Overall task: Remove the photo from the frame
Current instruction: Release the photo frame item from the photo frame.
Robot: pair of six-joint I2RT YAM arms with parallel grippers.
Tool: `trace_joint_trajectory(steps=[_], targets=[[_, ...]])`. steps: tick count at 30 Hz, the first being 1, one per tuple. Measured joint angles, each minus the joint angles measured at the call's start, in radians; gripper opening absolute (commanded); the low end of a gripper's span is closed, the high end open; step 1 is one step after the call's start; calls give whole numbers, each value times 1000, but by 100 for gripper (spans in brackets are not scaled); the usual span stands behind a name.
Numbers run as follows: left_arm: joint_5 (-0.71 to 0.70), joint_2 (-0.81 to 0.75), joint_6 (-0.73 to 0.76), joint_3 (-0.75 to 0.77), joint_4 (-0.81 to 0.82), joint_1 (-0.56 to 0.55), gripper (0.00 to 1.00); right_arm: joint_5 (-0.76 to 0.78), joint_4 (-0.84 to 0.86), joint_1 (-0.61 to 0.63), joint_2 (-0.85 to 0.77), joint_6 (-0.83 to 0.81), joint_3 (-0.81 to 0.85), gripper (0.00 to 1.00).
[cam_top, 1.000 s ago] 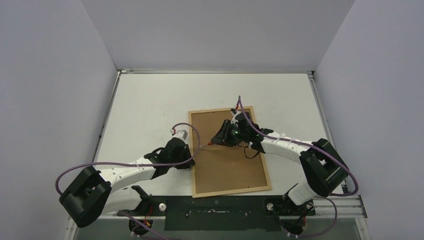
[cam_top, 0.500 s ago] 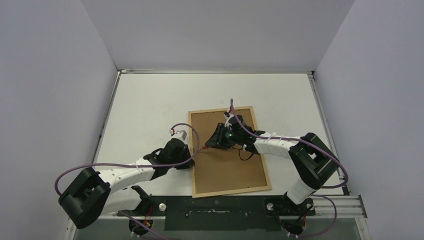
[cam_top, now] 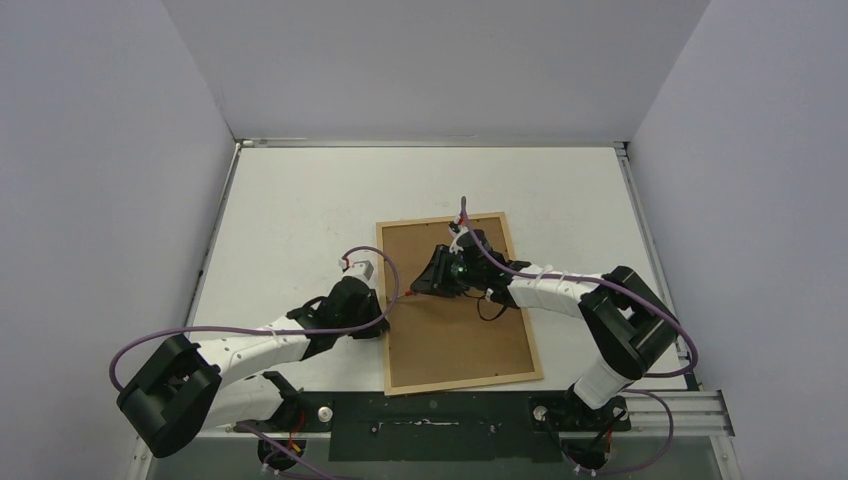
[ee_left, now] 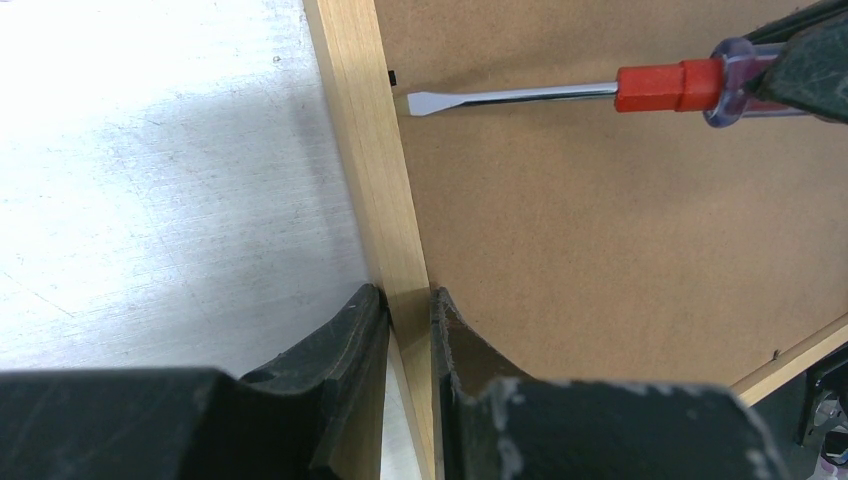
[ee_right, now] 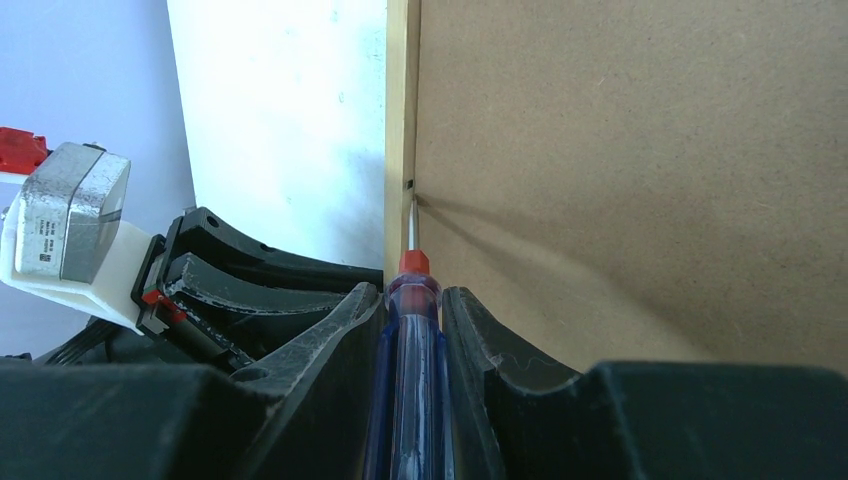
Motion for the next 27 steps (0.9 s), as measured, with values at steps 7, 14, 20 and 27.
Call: trace_joint_trajectory(steps=[7,14,20,27], targets=[[0,0,0,0,0,0,0,23,-21,-2,-9,-5,8,0],[0,0,0,0,0,0,0,25,-22,-2,-9,-5,10,0],[0,0,0,0,0,0,0,27,-8,0,2,-4,12,0],[1,0,1,0,0,0,0,36,-10,19,17,-12,30,0]])
